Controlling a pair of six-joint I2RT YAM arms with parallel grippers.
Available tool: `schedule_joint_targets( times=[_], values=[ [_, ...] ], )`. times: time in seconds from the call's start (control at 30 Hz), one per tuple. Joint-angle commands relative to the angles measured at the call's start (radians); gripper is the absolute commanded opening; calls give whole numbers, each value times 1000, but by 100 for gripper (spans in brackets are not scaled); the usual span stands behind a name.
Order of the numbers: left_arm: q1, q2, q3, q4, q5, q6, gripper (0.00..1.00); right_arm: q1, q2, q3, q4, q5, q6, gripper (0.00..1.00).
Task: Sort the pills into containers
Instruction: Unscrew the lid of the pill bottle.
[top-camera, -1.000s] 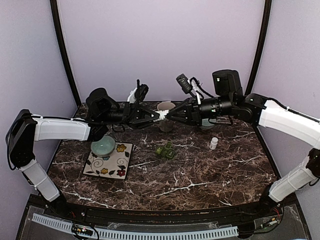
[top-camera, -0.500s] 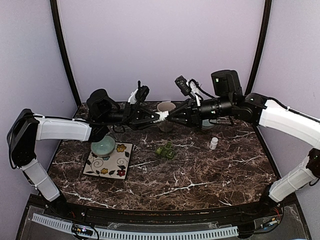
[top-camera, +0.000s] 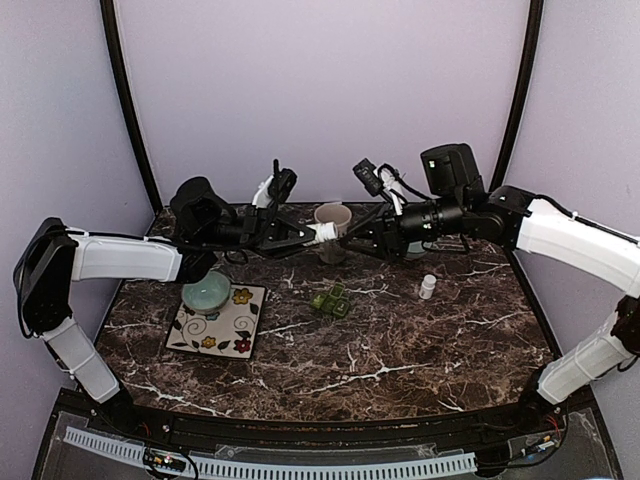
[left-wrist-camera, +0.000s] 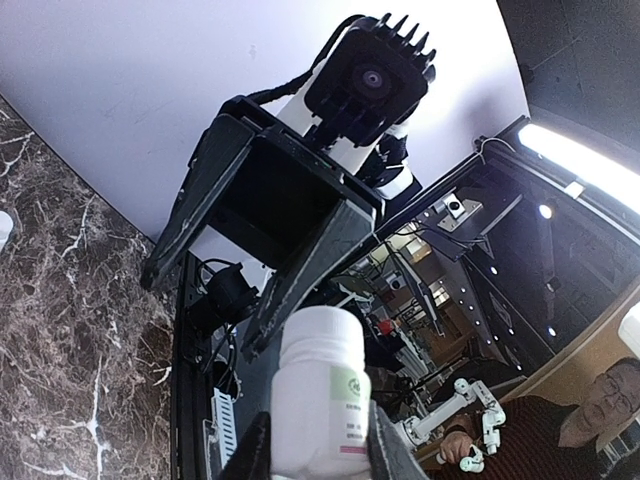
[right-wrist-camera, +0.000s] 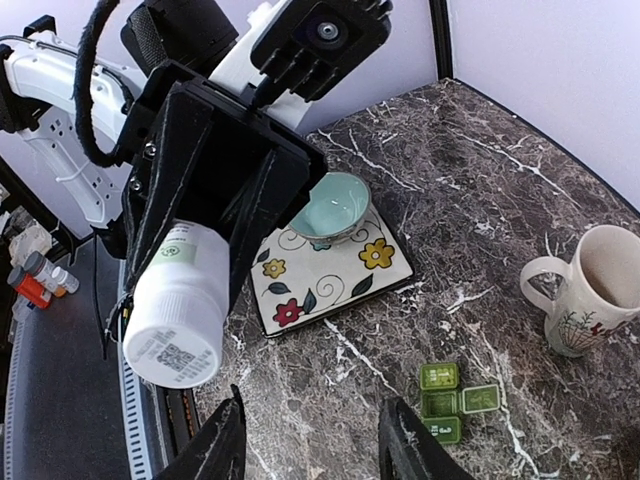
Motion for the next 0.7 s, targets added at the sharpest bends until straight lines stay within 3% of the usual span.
schedule_joint_targets(
  times=[0.0, 0.2, 0.53, 0.67],
  values=[
    [-2, -53, 14, -41, 0, 86, 0, -10, -31, -39, 42, -2, 64, 45],
    [-2, -64, 8, -81, -27, 164, 0, -44, -37, -72, 83, -3, 260, 47],
    [-2, -91, 28, -270, -102, 405, 0, -168, -22, -158, 363, -183, 960, 47],
    [-1, -99, 44, -375, -129, 510, 0, -170, 3, -168, 481, -270, 1119, 47]
  ],
)
